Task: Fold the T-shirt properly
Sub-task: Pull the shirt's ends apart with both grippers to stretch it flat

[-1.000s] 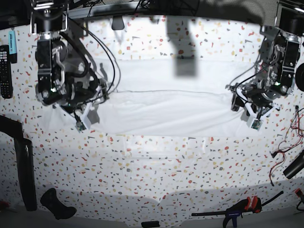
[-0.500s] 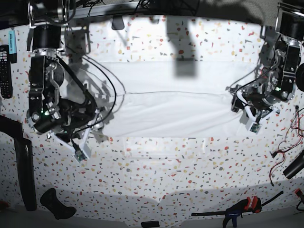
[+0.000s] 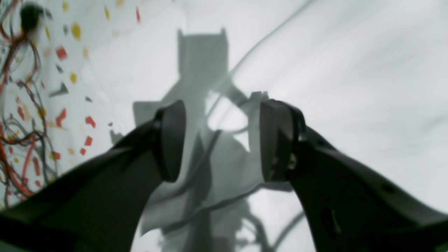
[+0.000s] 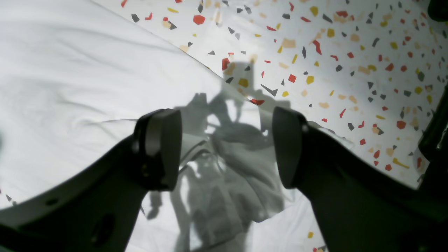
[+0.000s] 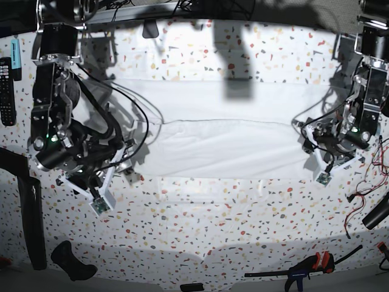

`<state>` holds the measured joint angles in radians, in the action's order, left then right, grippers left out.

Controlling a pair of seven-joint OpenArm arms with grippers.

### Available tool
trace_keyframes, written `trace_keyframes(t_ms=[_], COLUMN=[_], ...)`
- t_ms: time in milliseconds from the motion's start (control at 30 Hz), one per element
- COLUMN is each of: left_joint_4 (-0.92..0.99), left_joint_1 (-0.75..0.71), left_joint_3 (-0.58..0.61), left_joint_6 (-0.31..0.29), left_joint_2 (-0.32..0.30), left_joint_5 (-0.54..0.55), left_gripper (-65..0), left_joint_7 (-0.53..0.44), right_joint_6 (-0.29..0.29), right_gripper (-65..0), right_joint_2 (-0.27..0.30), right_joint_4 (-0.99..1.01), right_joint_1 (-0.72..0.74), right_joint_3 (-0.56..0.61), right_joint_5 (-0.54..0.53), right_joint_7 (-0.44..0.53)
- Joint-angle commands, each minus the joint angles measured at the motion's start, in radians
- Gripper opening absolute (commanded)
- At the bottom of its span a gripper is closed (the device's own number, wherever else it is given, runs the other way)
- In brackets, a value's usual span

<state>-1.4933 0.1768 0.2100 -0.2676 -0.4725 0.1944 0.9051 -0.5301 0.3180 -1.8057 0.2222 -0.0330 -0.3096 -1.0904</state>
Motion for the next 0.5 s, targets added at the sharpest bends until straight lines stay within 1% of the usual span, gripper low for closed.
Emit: trace_keyframes(t_ms=[0, 100, 167, 233, 300, 333, 367, 433, 467], left_joint_4=[-0.035, -0.053, -0.053, -0.053, -0.053, -0.053, -0.053, -0.053, -0.053], left_joint_1=[0.024, 0.037, 0.046, 0.048, 0.048, 0.048, 0.048, 0.048, 0.048], left_joint_3=[-0.007, -0.007, -0.007, -0.007, -0.007, -0.007, -0.007, -0.007, -0.007], left_joint_6=[0.004, 0.002, 0.009, 0.07, 0.136, 0.164, 0.172, 0.171, 0.171], left_joint_2=[-0.031, -0.089, -0.142, -0.194, -0.236, -0.249, -0.258, -0.259, -0.259], left_joint_5=[-0.011, 0.008, 0.076, 0.133, 0.152, 0.147, 0.127, 0.066, 0.056], left_gripper=[-33.0, -32.9, -33.0, -33.0, -33.0, -33.0, -33.0, -32.9, -31.7], left_joint_7=[-0.012, -0.008, 0.006, 0.008, 0.008, 0.008, 0.007, 0.007, 0.002], right_joint_6=[-0.005, -0.005, -0.015, -0.037, -0.05, -0.055, -0.06, -0.077, -0.089], right_gripper=[-25.4, -25.4, -25.4, -25.4, -25.4, -25.4, -25.4, -25.4, -25.4], right_joint_2=[0.009, 0.009, 0.009, 0.009, 0.009, 0.009, 0.009, 0.009, 0.009], right_joint_4=[-0.014, -0.014, -0.014, -0.014, -0.014, -0.014, -0.014, -0.014, -0.014], right_joint_1=[0.023, 0.011, -0.006, -0.025, -0.044, -0.055, -0.062, -0.079, -0.088], right_joint_3=[-0.013, -0.042, -0.071, -0.108, -0.155, -0.181, -0.206, -0.26, -0.286], right_joint_5=[-0.005, -0.005, -0.006, -0.005, -0.008, -0.009, -0.017, -0.05, -0.07], right_joint_7=[0.008, 0.0, 0.001, 0.002, 0.002, 0.002, 0.002, 0.001, 0.0])
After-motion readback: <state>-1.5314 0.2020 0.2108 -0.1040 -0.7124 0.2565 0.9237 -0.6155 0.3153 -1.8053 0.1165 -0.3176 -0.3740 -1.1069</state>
